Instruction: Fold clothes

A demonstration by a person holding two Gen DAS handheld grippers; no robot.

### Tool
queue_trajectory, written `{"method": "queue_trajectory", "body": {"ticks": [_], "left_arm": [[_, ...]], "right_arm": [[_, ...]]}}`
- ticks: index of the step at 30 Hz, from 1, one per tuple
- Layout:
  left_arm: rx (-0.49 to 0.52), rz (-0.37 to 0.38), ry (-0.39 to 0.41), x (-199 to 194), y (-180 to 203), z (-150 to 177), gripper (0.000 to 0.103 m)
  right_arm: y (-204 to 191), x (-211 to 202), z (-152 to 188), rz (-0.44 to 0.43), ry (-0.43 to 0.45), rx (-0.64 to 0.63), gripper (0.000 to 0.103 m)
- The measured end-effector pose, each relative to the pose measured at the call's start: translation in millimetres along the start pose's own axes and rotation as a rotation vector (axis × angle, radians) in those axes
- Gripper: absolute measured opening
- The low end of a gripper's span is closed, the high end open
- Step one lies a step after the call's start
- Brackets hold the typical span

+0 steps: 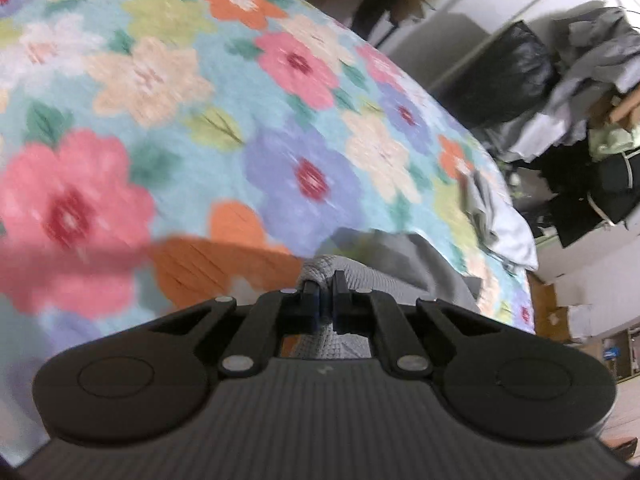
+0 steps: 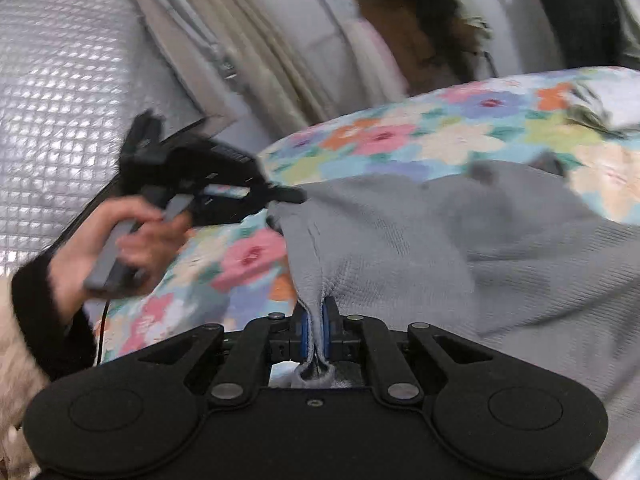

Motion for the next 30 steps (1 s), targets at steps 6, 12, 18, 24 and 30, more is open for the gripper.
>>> {"method": "queue_trajectory", "body": {"ticks": [6,12,18,24,30], "left_arm": [[0.048,-0.032,0.077,-31.1,-12.9,-53.1,0.005],[0.216,-0.141,0.236,-70.5,-12.4,-113.7,0.004],[0.194,-0.23,0.276,-84.5,-49.4,-142.7,0.007],[0.035,-0.09,0.319,-101.4,-95.4,-98.9,0.056],[0.025,-0.054,0.294,-123.1,-110.6,2.2,0.058]], "right_arm": [[-46.7,44.0,-19.2,-0.097,-0.009,0.073,0.009],[-112.0,108.2,-59.0,-0.292,0.029,0.191,0.009],[-150.4,156.9,-82.8,-0.27,0.055,0.134,0.009],[-126.2,169.7,-70.0,-0.163,-0.029,0.136,0.048],[-86.5,92.7,-43.9,-0.096,-0.054,0.017,0.058]]}}
Point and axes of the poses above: each gripper's, at about its wrist camera, not at the fingertips, and x roughly the way its jaws point, y to its right, z to its underside, the point moved 3 cm from there along x, roughly the way its jaws point, and after that the axes turned 7 degrees about x, right-handed, at the moved point
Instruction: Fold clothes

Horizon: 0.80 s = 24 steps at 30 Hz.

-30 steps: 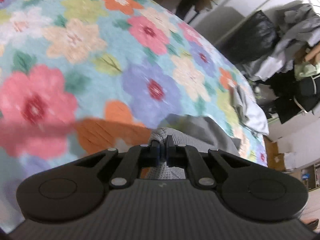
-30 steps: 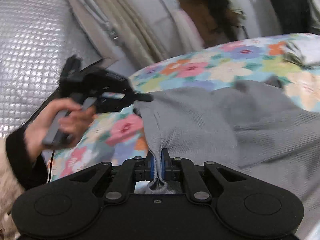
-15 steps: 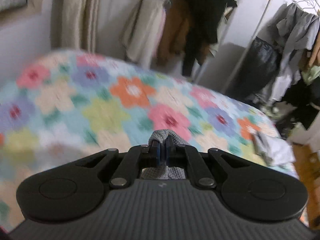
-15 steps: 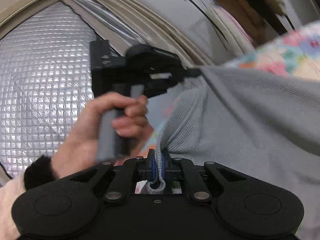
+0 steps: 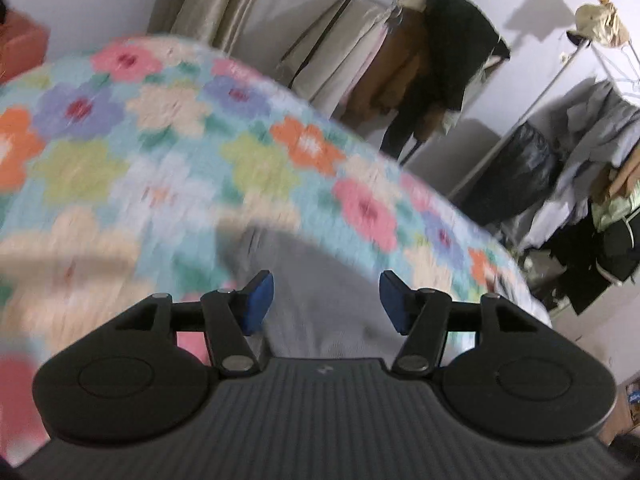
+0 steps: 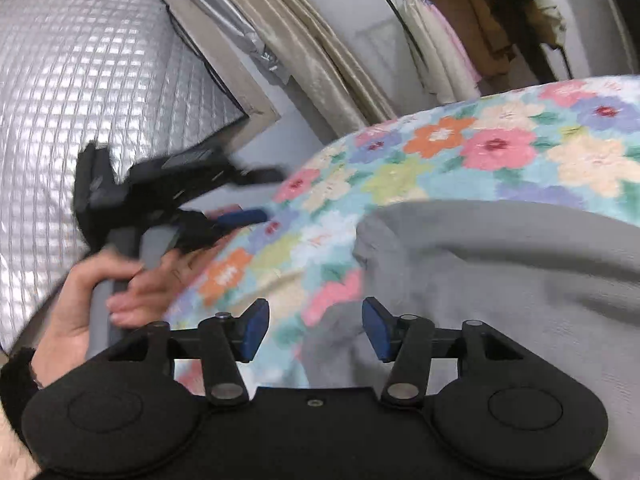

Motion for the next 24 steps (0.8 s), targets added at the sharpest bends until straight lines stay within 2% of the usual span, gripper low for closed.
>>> {"method": "queue_trajectory", "body": {"ticks": [6,10,12,15,18,19,20,22,24], "left_arm": [[-0.036,-0.025,-0.101,-17.4,0.6,94.5,0.058],[-0.016,-0.056,-0.241,-17.4,7.8,132.5,0.058],[-0.019,-0.062,-0.251,-24.2,9.7,142.6,0.058],[-0.012,-0.092,-0.225,-29.8,9.4,149.9,0.058],[0.009,-0.118,-0.209,-23.4,5.7,153.4,0.056],[0.013,-0.117,-0.219,-17.4,3.3,154.0,0.052],[0.007,-0.111,-0.23,-12.2,0.6,154.9,0.045],[-0.018,-0.085,-0.249,-2.2,-4.8,156.3,0.039],[-0.058,-0.069,-0.253,5.3,-11.2,157.5,0.039]], "right_arm": [[26.6,-70.1,36.3,0.085,-0.084,0.008,0.058],[29.3,-97.9,63.6,0.111,-0.097,0.01,0.058],[28.5,-102.6,77.9,0.105,-0.099,0.013,0.058],[29.4,-99.1,104.6,0.076,-0.105,0.058,0.059],[27.8,-74.0,137.0,0.097,-0.204,0.041,0.059],[24.4,-64.7,144.1,0.111,-0.233,0.005,0.059],[19.8,-55.5,150.0,0.124,-0.252,-0.036,0.059],[14.4,-44.5,159.2,0.145,-0.26,-0.056,0.059],[15.1,-37.0,165.5,0.178,-0.233,-0.042,0.061]]}}
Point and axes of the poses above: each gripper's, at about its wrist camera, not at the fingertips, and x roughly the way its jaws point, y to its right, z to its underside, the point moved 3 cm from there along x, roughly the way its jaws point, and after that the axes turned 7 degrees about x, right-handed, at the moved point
